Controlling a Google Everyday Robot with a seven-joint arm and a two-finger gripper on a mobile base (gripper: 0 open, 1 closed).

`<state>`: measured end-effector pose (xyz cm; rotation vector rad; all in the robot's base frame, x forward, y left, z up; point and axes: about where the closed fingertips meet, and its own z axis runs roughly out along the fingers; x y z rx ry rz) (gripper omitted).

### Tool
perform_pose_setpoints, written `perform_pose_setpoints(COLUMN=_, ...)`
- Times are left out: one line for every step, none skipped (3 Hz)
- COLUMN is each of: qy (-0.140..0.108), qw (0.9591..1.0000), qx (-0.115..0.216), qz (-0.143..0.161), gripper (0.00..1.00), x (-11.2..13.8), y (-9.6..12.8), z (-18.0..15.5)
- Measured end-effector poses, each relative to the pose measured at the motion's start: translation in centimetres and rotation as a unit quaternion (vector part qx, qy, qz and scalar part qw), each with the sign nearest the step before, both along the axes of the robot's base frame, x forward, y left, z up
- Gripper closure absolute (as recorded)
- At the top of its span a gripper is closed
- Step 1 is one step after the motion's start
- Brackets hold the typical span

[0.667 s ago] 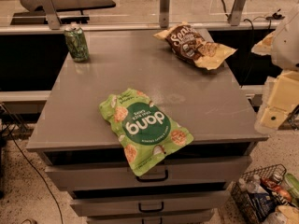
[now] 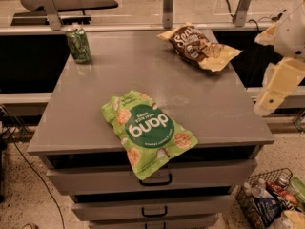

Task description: Move brown chip bag near green rice chip bag

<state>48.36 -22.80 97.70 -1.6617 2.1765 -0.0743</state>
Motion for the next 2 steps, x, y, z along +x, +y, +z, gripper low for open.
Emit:
perform_pose_setpoints(qy=-0.025, qw=0.9991, qx=0.035, qz=0.006, gripper=0.0, x=5.8, y=-0.1, z=0.2)
perform_pose_setpoints(qy=-0.068, qw=0.9948, qx=0.073, qz=0.022, gripper=0.0, x=12.0, y=1.1, z=1.9)
